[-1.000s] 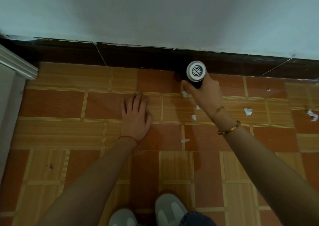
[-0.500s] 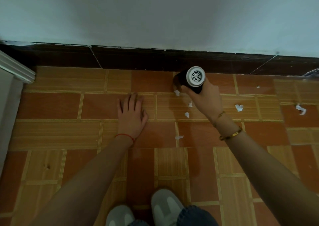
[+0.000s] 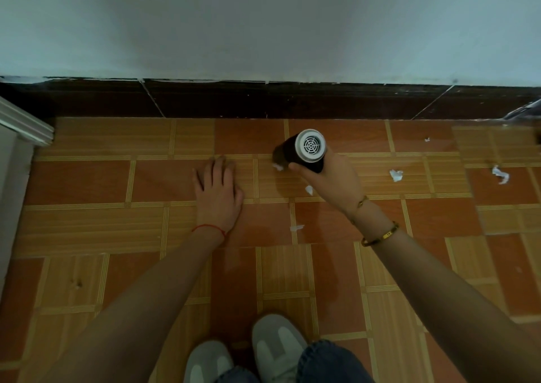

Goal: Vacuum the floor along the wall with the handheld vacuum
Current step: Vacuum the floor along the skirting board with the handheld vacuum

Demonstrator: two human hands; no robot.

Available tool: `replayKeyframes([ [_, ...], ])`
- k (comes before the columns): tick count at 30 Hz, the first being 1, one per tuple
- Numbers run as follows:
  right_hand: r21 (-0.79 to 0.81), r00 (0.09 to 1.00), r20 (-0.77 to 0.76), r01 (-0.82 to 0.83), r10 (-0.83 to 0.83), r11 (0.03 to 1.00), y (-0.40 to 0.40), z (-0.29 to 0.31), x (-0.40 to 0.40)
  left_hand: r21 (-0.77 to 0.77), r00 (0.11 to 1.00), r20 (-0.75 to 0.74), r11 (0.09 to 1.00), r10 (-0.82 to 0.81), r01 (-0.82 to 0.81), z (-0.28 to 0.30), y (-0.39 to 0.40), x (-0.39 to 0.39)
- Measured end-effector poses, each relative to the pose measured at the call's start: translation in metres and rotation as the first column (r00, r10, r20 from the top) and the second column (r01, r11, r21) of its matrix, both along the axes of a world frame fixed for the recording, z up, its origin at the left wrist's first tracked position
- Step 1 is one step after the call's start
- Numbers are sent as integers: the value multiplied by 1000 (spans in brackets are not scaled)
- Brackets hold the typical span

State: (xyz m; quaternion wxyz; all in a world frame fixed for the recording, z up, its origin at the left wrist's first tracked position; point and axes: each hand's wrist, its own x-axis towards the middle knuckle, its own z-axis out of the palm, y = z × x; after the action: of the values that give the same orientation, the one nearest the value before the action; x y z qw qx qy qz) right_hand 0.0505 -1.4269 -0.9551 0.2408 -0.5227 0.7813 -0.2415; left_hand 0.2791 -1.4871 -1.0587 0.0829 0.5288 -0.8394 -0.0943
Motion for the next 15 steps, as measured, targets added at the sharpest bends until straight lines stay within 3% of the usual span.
replayKeyframes([
  [4,-22,996,30,81,-80,996,3,1,-8,13,999,-29,999,39,-39,2,5,-6],
  [8,29,993,93,68,-70,997,9,0,-7,10,999,-45,1000,18,-18,2,11,-14],
  [15,71,998,59,-33,29,997,15,-4,0,45,999,-30,999,10,-9,-1,14,-15],
])
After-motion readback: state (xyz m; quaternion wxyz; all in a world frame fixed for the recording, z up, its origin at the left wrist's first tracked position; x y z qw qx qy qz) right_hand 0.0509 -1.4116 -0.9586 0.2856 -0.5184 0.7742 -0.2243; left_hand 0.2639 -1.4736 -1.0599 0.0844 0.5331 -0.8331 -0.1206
